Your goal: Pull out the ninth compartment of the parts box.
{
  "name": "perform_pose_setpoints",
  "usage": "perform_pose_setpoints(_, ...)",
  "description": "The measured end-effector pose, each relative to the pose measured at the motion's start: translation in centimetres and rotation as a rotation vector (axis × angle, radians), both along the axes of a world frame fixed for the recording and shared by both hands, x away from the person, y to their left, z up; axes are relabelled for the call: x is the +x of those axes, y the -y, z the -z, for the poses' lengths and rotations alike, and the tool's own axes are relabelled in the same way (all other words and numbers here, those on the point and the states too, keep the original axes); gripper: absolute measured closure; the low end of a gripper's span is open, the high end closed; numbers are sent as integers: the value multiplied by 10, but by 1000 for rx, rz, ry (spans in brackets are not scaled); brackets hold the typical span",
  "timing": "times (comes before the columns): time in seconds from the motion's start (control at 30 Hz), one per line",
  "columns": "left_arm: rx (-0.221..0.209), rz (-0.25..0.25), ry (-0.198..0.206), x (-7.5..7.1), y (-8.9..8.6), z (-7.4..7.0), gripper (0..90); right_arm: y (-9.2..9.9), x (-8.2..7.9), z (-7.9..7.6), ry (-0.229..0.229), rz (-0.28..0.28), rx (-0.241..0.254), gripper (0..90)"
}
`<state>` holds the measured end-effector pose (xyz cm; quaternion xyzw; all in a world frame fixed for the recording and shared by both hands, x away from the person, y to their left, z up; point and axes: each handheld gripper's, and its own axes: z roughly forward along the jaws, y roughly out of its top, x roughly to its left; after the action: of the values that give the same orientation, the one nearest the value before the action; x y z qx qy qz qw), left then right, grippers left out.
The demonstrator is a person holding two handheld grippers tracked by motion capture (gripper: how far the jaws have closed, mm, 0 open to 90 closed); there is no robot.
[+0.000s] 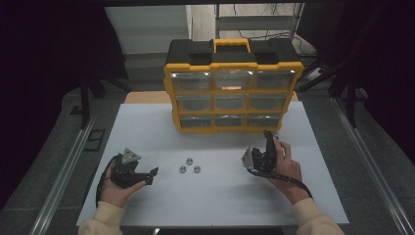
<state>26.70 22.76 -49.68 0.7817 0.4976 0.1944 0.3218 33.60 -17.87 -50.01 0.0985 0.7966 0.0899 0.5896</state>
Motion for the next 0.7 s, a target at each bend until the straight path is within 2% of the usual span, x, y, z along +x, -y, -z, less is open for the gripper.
perform_pose_setpoints(0.4, 0, 1, 0, 1, 1, 0, 126, 0, 7, 2, 18, 12, -9, 157)
perform_pose_setpoints(0.63, 2, 3, 0, 0, 1, 0, 125, 0, 10, -1, 23, 14, -36, 157)
perform_pose_setpoints(0.7, 1, 2, 0, 0, 1, 0, 126, 0, 12, -2, 34, 16, -23, 157)
